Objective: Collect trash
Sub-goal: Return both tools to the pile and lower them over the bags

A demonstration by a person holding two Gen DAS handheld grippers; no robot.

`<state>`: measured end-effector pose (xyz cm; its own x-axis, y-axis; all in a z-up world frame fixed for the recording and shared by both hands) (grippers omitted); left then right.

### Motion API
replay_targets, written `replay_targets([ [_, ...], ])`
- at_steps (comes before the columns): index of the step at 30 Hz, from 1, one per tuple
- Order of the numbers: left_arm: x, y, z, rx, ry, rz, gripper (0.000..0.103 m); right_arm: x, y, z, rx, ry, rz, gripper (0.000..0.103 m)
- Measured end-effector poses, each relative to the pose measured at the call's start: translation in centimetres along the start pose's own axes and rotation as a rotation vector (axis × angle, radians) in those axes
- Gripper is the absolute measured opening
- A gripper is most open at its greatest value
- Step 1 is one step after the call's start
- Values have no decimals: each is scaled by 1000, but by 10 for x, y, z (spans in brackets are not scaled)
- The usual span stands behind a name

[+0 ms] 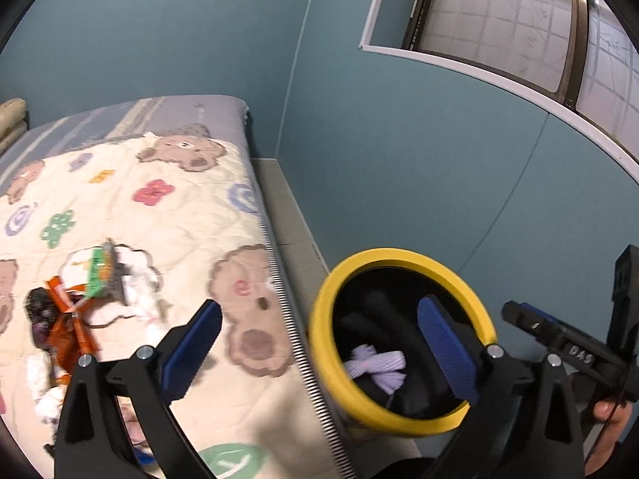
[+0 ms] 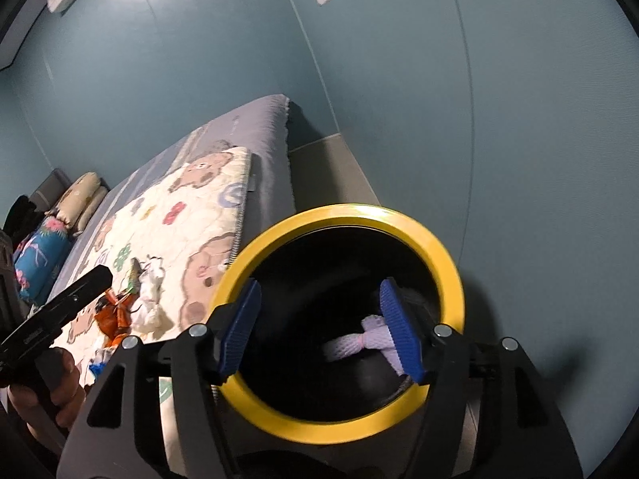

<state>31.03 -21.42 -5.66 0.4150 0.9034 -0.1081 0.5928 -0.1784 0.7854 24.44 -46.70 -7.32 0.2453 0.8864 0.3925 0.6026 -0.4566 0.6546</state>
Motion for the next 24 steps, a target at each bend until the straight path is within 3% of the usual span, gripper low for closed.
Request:
replay_targets([
  [14,90,-18,-62,-54,144,-68,95,91,-29,-28,15,143,-124,61],
  [24,175,-28,-93,-62,314,-108,95,165,-55,-26,72,238,-233,62],
])
Point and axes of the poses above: each gripper's, at about its wrist camera, not at the fingertips, and z roughly the way its jaws point, x to its left, y to its top, the point moved 4 cm from there along z, roughly the way its jaws point, and after that the axes turned 8 degrees about z, right-handed, at the moved point
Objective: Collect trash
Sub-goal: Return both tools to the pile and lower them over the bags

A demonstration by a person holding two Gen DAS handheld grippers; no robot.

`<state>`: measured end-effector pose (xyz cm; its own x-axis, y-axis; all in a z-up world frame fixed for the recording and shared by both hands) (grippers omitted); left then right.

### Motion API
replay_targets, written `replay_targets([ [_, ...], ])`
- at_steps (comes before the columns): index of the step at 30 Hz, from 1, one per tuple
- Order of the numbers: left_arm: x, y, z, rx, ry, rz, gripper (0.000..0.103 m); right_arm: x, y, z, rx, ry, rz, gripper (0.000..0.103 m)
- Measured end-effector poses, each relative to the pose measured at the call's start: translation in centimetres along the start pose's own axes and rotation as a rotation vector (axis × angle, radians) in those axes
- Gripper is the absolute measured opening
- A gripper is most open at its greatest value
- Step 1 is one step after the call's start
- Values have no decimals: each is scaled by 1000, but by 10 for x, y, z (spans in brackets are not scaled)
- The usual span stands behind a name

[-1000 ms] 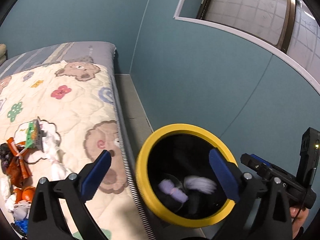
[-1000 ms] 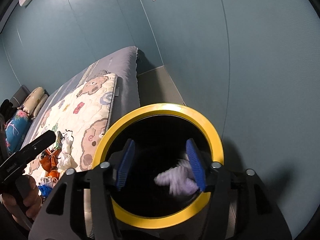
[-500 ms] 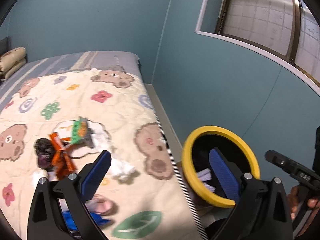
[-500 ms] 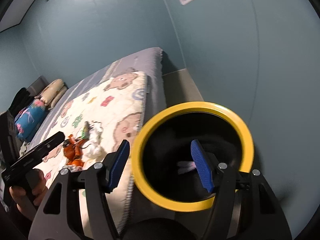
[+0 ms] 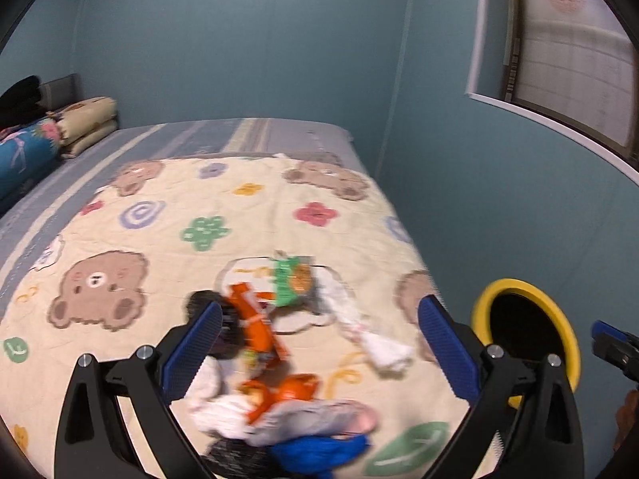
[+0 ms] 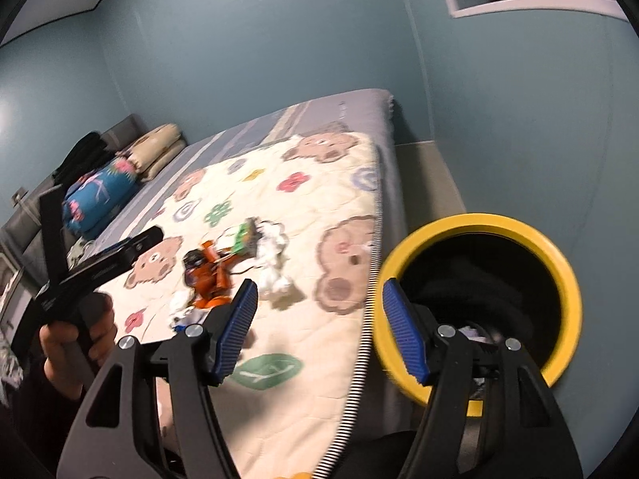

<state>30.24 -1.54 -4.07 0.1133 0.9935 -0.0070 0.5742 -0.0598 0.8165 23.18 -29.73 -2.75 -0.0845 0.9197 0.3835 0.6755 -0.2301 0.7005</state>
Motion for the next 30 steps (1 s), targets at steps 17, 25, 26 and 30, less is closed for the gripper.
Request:
replay_targets([
  [17,108,-23,48,85,161,-81,95,92,-42,72,183,130,-147,62],
  [25,145,-43,93,188,199,-103,95,124,-81,120,323,137,-226,62],
  [26,148,-46,98,199,200,-103,95,125,-85,125,338,138,-231,62],
  [30,157,-55,115,236,197,-98,95,128,-99,146,403,135,-239,62],
])
Point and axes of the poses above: each gripper's, at about its wrist camera, not at the fingertips, and z roughly the way its jaws point, x to its left, y to its top, the point moved 4 cm from there along z, roughly the way its jaws point, and after that the axes turned 8 degrees about z, right-handed, at the moved point
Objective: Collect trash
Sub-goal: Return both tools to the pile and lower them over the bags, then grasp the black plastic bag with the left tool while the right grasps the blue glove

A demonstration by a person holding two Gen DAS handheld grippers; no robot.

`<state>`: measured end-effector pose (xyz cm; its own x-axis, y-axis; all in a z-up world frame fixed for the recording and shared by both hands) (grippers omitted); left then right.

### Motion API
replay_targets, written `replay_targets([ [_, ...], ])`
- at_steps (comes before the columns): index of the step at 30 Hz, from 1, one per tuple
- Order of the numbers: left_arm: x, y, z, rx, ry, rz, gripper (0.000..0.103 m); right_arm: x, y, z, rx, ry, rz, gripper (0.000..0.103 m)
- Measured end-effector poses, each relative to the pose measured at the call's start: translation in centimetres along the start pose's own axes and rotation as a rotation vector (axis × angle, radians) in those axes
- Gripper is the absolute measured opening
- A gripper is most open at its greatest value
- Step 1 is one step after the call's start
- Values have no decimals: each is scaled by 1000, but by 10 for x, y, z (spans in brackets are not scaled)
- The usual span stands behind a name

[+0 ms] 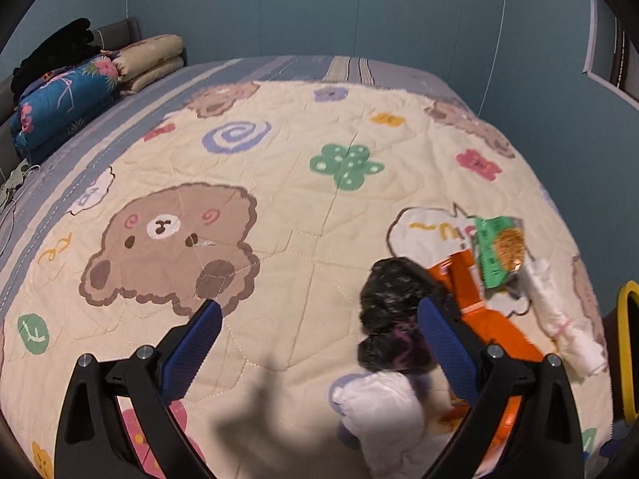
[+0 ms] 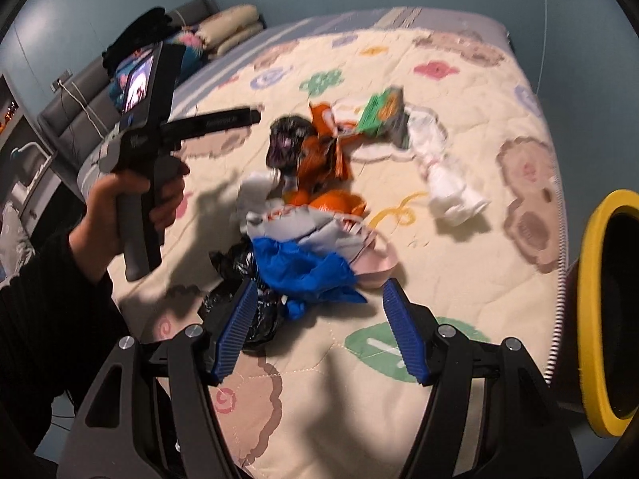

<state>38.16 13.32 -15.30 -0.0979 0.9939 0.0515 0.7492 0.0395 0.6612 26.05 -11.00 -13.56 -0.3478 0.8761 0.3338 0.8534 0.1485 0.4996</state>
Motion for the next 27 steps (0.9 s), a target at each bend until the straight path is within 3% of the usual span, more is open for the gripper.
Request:
replay_targets([
  [8,-13,2,38,80,-30,40,95,3,-2,40,90,-4,-11,62],
  [13,-23,7,52,82,-52,47,95,5,2,57,113,-8,-28,60],
  [18,-29,10,59,76,-83,21,94,9,3,63,126,-3,-41,42],
  [21,-35,9,57,66,-81,43,74,12,-1,65,140,2,-49,31],
  [23,-40,8,55,65,-97,56,51,12,-3,65,153,5,-49,25],
  [27,-47,8,52,54,-89,91,22,13,-5,61,164,11,-41,18],
])
Point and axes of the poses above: each gripper's, at about its wrist camera, not at the fingertips, and z roughly the way its jaws point, x to its left, y to its top, the point moved 4 cm from there along z, roughly the way its jaws point, and after that the axes turned 8 degrees about z, right-handed, at the moved point
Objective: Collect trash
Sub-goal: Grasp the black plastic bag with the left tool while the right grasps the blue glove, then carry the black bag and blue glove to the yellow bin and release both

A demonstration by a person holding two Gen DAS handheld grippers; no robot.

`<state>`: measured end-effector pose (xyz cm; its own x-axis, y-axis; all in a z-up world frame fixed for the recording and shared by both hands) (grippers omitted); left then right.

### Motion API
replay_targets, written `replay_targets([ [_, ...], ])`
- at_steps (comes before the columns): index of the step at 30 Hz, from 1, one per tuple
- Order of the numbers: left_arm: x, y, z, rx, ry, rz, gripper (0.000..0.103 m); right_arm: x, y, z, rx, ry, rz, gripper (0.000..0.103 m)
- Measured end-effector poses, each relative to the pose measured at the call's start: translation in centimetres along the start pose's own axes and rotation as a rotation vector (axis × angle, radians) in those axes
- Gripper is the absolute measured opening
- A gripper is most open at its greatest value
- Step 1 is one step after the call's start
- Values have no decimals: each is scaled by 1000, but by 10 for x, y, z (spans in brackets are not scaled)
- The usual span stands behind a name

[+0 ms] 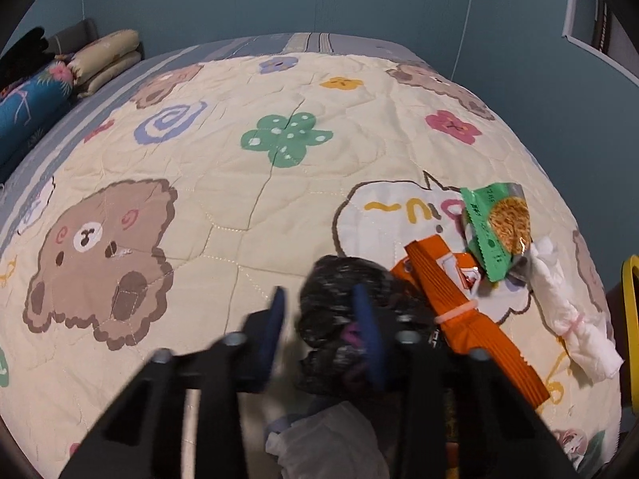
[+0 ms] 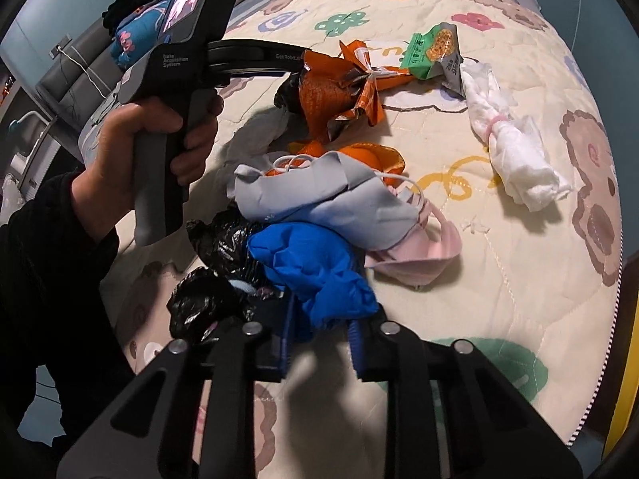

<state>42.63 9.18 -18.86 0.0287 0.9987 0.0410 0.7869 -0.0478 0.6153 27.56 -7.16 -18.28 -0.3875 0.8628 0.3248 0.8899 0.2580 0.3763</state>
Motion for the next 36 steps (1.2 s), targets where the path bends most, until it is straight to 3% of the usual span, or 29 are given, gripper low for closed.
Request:
replay_targets([
  [2,-2,-1,-2,-1,9,17,8,-1,-1,-5,-7,1,9,14],
  [5,-1,-4,-6,-7,27,34,3,-4,-3,-14,-33,-8,13,11],
  [15,18,-14,-45,-25,13,-11,2,-20,-14,-61,-125,4,70,10],
  [24,28,-22,-99,-89,12,-21,2,-26,-26,-100,-207,20,112,10],
  [36,17,-31,-182,-206,-51,-46,2,-32,-48,-156,-325,8,149,10],
])
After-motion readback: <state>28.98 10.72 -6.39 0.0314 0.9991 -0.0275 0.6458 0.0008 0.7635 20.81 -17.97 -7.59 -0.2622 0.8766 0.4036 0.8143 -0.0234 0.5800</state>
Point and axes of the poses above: each gripper's, at about its wrist camera, not at the fingertips, and z roughly the way its jaws point, x to its left, y to its top, the point moved 4 cm from there along z, roughly the way its jaws point, and after that the axes turned 8 degrees about z, right-handed, at the moved point
